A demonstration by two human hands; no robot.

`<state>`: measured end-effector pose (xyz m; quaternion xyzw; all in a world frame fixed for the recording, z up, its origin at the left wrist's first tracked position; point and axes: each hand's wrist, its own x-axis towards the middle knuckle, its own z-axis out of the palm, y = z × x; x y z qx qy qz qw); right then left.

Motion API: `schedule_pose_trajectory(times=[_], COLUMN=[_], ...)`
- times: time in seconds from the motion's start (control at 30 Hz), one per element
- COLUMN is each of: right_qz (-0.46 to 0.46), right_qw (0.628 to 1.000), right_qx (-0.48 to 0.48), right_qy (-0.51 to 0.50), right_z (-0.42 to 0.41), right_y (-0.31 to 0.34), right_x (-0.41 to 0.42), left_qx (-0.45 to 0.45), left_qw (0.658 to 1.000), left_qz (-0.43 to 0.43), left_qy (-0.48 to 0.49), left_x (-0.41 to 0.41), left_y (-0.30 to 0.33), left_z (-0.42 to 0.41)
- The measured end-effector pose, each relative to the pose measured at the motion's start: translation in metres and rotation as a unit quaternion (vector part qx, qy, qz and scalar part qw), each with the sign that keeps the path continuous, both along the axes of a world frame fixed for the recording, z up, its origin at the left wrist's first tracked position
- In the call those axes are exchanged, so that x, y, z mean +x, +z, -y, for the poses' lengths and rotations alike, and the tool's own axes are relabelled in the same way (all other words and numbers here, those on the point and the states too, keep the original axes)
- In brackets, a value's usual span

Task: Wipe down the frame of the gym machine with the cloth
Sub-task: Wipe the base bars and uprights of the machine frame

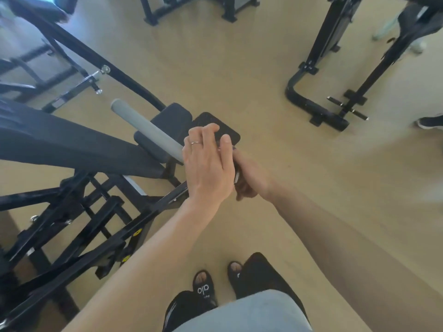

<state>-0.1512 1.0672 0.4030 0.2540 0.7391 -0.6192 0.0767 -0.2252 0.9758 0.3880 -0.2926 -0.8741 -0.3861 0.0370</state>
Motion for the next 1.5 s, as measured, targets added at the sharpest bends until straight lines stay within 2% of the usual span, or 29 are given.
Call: schedule_pose_trajectory(times=[0.13, 0.23, 0.33, 0.43, 0.5, 0.6, 0.67, 0.77, 0.83, 0.9, 1.0, 1.1, 1.17, 1.3, 1.5], right_qz=[-0.035, 0.007, 0.043, 0.045, 0.017, -0.062, -0.106, -0.149, -0.103, -0.015, 0.088, 0.172, 0.179, 0.144, 0.182], right_qw=[0.997, 0.997, 0.995, 0.992, 0.988, 0.979, 0.979, 0.983, 0.987, 0.991, 0.991, 0.975, 0.968, 0.967, 0.956], right_qx=[-0.064, -0.063, -0.076, -0.1, -0.139, -0.187, -0.163, -0.072, -0.016, -0.003, -0.063, -0.139, -0.174, -0.21, -0.226], right_qy=[0.006, 0.037, 0.052, 0.056, 0.069, 0.058, 0.061, 0.085, 0.119, 0.129, 0.079, -0.004, -0.035, -0.014, -0.047], right_z=[-0.022, -0.043, -0.06, -0.062, -0.056, -0.041, -0.032, -0.037, -0.052, -0.067, -0.076, -0.062, -0.05, -0.032, -0.039], right_y=[-0.028, -0.065, -0.091, -0.081, -0.065, -0.05, -0.052, -0.072, -0.092, -0.108, -0.107, -0.084, -0.059, -0.019, -0.026], right_x=[-0.019, -0.03, -0.043, -0.048, -0.039, -0.03, -0.029, -0.035, -0.046, -0.058, -0.072, -0.069, -0.059, -0.038, -0.046], left_qx=[-0.023, -0.025, -0.051, -0.107, -0.111, -0.05, -0.028, -0.022, -0.022, -0.025, -0.03, -0.028, -0.022, 0.007, 0.02], left_qw=[1.0, 1.0, 0.997, 0.985, 0.976, 0.963, 0.957, 0.958, 0.96, 0.962, 0.962, 0.962, 0.963, 0.962, 0.961], left_qz=[0.0, -0.011, -0.005, -0.006, 0.023, 0.059, 0.052, 0.036, 0.031, 0.033, 0.031, 0.033, 0.034, 0.033, 0.04], left_qy=[0.0, 0.002, 0.057, 0.133, 0.186, 0.258, 0.283, 0.282, 0.276, 0.271, 0.27, 0.269, 0.266, 0.269, 0.272], left_x=[0.001, 0.0, 0.003, 0.011, 0.014, 0.013, 0.014, 0.015, 0.014, 0.014, 0.014, 0.015, 0.015, 0.016, 0.017], left_y=[0.003, -0.001, 0.002, 0.006, 0.01, 0.013, 0.014, 0.012, 0.011, 0.009, 0.009, 0.01, 0.011, 0.012, 0.01], left_z=[-0.001, -0.001, -0.005, -0.012, -0.02, -0.034, -0.037, -0.036, -0.036, -0.036, -0.035, -0.035, -0.036, -0.036, -0.036])
